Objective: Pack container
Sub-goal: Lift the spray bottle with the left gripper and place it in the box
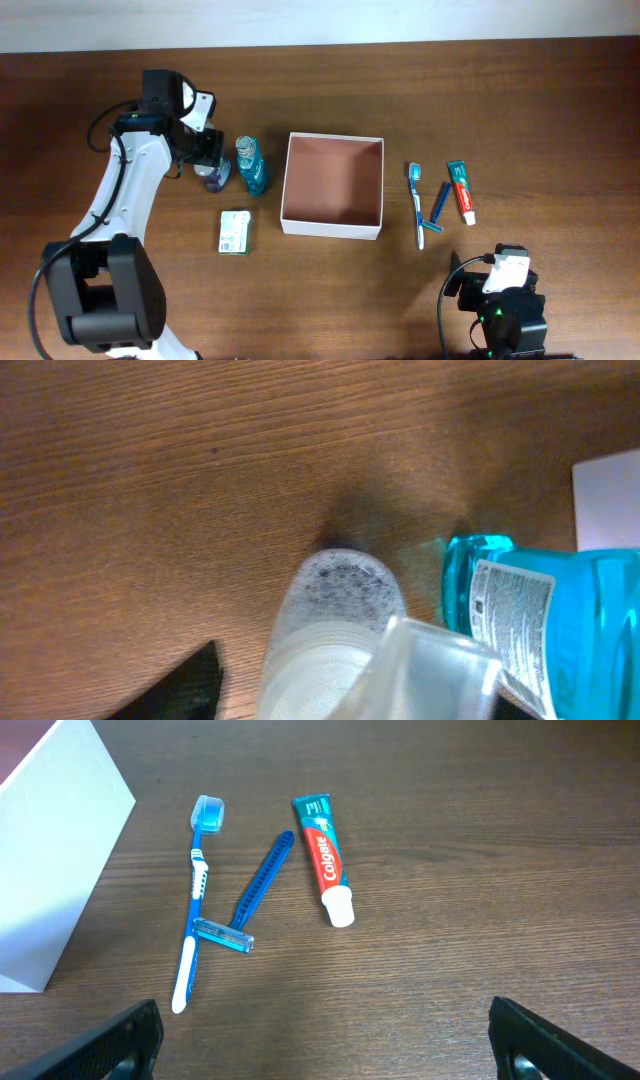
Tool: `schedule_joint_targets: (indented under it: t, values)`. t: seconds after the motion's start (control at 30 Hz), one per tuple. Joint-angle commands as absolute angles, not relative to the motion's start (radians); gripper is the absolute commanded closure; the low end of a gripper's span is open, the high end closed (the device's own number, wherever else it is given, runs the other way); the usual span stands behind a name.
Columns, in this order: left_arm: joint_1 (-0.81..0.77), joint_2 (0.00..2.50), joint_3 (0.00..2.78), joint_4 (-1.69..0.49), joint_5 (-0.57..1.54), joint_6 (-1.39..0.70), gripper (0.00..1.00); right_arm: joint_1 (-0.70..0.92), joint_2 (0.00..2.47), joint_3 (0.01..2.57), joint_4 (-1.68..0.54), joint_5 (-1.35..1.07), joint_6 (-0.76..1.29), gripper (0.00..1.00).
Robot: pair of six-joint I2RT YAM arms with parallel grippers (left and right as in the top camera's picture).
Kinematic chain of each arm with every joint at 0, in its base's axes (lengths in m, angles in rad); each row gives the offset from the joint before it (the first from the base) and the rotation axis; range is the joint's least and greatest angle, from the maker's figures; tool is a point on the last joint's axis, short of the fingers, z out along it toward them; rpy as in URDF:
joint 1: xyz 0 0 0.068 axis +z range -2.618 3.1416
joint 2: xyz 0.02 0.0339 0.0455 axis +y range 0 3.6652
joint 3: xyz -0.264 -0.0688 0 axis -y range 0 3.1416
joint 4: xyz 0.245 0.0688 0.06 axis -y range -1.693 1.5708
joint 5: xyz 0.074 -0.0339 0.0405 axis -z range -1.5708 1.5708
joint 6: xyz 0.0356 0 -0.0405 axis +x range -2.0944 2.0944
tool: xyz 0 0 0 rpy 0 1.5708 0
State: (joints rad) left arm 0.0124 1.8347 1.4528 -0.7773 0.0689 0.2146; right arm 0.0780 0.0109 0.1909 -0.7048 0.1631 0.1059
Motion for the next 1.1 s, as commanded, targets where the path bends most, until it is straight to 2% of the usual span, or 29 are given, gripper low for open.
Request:
schedule_joint_targets:
  t: [0.0,0.13,0.2,0.4,0.67,0.9,1.07]
  values:
    - [0.013,1.846,1.467,-0.782,0.083,0.219,0.56,0.071,0.004,0.184,-0.703,0.165,0.113,0.01]
    - [0.013,1.846,1.467,-0.802,0.083,0.219,0.74,0.071,0.004,0.184,-0.703,0.164,0.113,0.01]
    - [0.013,1.845,1.467,-0.811,0.083,0.219,0.79,0.071,0.004,0.184,-0.703,0.165,0.113,0.01]
    - [0.013,1.808,1.482,-0.86,0.07,0.218,0.86,0.071,0.004,0.184,-0.703,0.165,0.113,0.01]
    - [0.013,1.669,1.635,-1.075,0.014,0.164,0.99,0.071,0.004,0.184,-0.703,0.165,0.113,0.01]
    - [-0.003,1.525,1.713,-1.251,0.015,0.04,0.99,0.071,0.004,0.184,-0.703,0.165,0.113,0.01]
    - [-0.079,1.423,1.724,-1.338,0.014,-0.033,0.99,0.071,0.004,0.184,-0.703,0.165,0.113,0.01]
